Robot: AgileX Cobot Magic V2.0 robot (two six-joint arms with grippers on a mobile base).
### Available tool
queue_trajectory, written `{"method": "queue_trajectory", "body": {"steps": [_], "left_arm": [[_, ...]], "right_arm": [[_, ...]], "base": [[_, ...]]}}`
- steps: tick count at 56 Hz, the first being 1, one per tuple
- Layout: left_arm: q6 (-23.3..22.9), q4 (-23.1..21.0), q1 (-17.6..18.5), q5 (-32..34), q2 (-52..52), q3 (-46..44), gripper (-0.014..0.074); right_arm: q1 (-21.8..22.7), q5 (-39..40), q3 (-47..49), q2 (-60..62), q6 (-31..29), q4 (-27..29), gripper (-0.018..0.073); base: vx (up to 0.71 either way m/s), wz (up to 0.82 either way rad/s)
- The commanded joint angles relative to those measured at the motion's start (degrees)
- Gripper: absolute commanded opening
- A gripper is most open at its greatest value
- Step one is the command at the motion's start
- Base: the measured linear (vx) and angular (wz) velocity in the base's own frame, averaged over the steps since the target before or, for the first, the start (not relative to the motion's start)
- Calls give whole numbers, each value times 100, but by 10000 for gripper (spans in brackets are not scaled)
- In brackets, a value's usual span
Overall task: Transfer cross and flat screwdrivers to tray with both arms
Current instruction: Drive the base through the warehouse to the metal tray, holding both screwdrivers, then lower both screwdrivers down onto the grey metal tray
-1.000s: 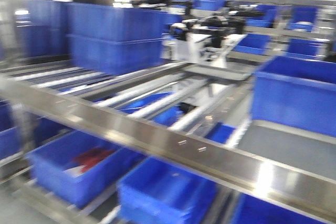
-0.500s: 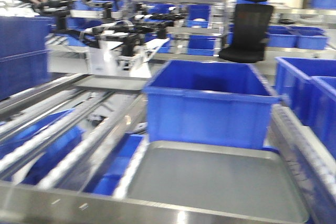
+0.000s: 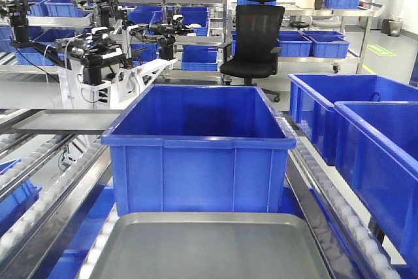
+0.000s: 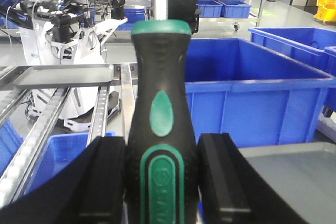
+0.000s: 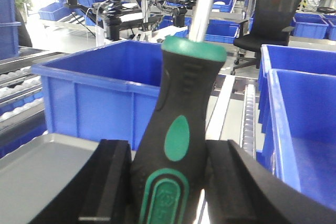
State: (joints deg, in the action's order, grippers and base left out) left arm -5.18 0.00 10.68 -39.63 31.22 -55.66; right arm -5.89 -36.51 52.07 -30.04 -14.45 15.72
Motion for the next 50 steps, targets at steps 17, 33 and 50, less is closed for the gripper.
{"method": "queue_trajectory", "body": {"steps": [17,33,50], "left_arm": [[-15,-31,20,546,43,-136,0],[-15,-31,20,546,43,-136,0],[-15,-31,20,546,43,-136,0]], "right_arm": [[17,536,154,-53,-31,51,-8],[17,529,154,-53,-31,51,-8],[17,547,154,-53,-31,64,-8]], "base": [[9,-7],[2,-3],[0,0]]}}
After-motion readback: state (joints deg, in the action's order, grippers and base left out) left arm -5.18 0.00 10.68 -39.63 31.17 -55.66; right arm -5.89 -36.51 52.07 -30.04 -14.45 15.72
